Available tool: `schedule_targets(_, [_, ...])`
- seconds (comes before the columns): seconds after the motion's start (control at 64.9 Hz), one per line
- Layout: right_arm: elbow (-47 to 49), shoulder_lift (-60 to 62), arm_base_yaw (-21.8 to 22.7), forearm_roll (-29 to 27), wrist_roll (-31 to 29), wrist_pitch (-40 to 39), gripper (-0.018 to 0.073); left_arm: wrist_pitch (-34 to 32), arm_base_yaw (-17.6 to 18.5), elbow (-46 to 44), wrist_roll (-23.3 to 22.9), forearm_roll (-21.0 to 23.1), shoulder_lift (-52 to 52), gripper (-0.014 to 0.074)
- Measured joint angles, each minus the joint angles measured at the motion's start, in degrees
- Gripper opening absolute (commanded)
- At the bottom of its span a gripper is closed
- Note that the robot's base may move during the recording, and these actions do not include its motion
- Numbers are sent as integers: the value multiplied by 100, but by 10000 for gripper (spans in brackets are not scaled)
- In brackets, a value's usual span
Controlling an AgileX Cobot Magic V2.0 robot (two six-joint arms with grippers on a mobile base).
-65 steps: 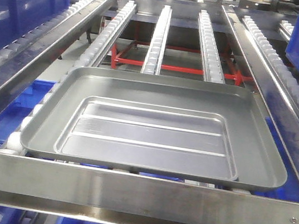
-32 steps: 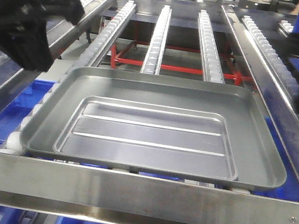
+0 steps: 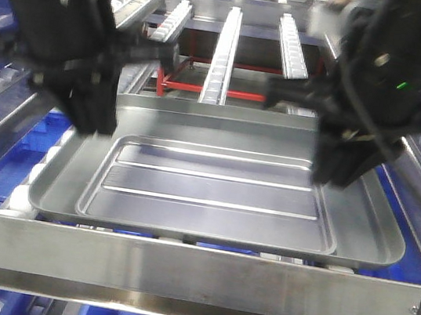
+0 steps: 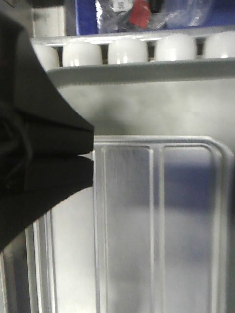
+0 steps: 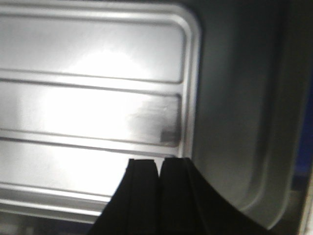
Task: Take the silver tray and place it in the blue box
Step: 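Lower both open grippers toward the short ends of the silver tray, then close both grippers on the tray's opposite rims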
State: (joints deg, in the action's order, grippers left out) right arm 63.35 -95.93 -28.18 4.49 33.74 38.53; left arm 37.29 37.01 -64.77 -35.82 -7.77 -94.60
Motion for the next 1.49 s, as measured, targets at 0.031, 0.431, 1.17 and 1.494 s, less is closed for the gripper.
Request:
schedule_targets(0.031, [2,-31,29,-118,-79,24,58,0,0,0,0,14,-11,-96])
schedule_targets(0.431, [11,-118,323,-250,-381,9,58,-3,0,-175,0,-80,-404,-96])
schedule_targets(1.17, [15,-227,323,117,-410,-130,403,-54,0,-209,0,-170,-483,174])
schedule_targets(1.494, [15,-250,323,120,-399,-188,403,-54,-296,-209,0,-160,-483,200])
